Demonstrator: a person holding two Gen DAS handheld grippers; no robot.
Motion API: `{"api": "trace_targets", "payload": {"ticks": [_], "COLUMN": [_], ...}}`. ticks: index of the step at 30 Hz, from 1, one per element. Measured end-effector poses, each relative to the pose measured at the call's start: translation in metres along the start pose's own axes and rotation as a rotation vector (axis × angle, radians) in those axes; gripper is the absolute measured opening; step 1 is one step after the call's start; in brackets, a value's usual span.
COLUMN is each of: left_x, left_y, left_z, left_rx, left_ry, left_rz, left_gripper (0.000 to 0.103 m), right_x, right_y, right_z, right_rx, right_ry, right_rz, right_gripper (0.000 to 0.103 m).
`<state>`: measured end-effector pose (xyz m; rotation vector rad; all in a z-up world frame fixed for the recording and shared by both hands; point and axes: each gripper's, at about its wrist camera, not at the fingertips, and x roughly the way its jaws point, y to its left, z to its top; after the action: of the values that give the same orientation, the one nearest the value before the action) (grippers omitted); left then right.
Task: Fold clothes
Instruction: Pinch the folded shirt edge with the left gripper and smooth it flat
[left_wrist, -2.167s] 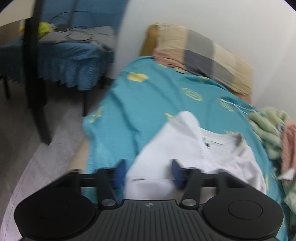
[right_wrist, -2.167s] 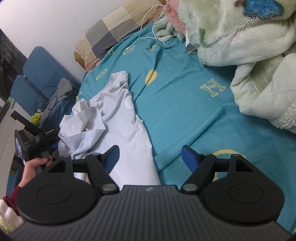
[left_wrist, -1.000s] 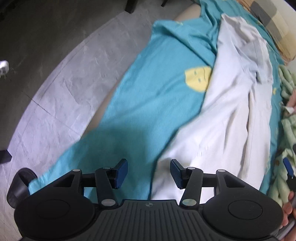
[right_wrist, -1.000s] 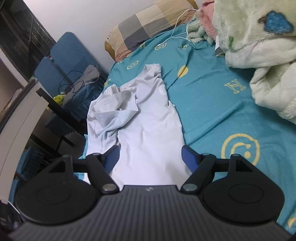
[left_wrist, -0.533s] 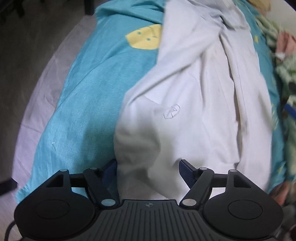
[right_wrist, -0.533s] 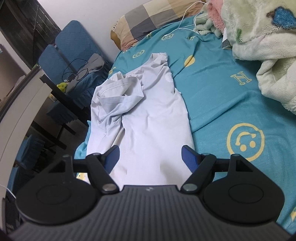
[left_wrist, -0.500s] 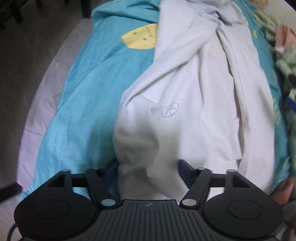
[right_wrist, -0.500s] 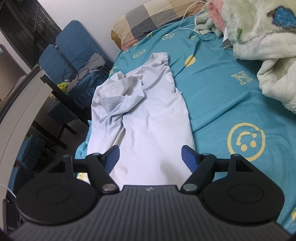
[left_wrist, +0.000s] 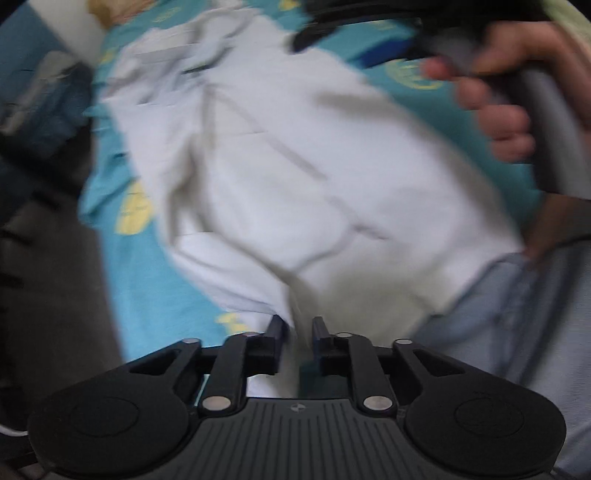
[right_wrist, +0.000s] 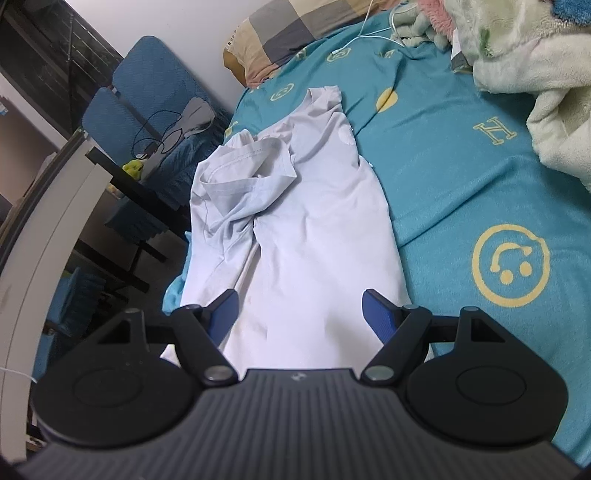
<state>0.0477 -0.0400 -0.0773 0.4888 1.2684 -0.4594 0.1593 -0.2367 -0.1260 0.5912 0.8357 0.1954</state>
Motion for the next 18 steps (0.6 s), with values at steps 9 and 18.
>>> {"api": "trace_targets", "payload": {"ticks": [9,18], "left_x": [0.004,0.027], "left_y": [0.06,0.164], "left_z": [-0.02,-0.064], "left_rx": [-0.291,-0.807], "left_ry": [-0.079,-0.054], "left_rz": [-0.082,-0.08], "left_gripper": [0.054,0.068], "right_x": [-0.005,0.0], "right_y": [-0.008,-0.009], "right_z": [-0.001,-0.003], "right_rx": [0.04,0.046], "right_ry": [0.006,0.025], "right_rz": [0.017,0.009], "right_gripper": [0.076,0.076]}}
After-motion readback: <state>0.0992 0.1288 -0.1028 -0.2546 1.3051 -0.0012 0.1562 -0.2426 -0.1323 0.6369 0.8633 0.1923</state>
